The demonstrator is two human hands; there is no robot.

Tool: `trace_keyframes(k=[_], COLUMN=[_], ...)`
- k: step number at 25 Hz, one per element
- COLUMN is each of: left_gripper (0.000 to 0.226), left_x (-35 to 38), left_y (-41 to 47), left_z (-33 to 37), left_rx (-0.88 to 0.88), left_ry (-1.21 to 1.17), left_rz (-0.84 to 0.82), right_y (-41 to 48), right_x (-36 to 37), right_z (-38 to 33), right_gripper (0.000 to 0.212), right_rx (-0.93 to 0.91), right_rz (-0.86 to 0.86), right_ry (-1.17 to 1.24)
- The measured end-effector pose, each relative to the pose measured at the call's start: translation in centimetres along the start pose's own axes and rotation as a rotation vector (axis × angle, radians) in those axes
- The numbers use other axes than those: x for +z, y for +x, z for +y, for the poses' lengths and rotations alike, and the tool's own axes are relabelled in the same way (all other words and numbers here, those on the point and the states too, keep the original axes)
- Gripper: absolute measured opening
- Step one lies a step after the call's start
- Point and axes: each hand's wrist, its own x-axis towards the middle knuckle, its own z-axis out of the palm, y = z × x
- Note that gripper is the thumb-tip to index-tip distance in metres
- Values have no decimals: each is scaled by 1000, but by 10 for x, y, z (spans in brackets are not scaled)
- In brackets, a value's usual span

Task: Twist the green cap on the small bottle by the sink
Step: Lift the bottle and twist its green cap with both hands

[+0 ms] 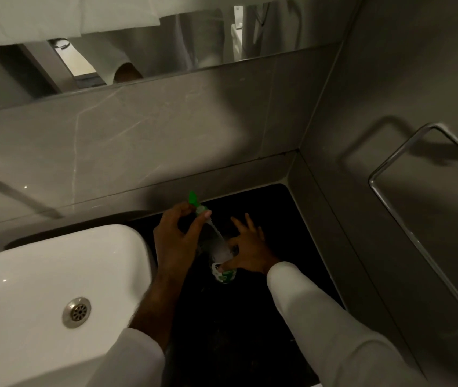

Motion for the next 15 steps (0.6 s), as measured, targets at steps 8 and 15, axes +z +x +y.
trace_keyframes(k=[8,15], left_gripper=[35,32], left_x=[7,18], left_y=[-2,-34], left_z=[-6,-48], left_rx=[115,-126], left_ry=[155,93], left_rz=[-99,-548], right_y=[0,3], right_x=[3,9], right_z=[7,13], right_gripper=[33,90], right_rx=[-2,38], right_rz=[6,41], right_ry=[20,59])
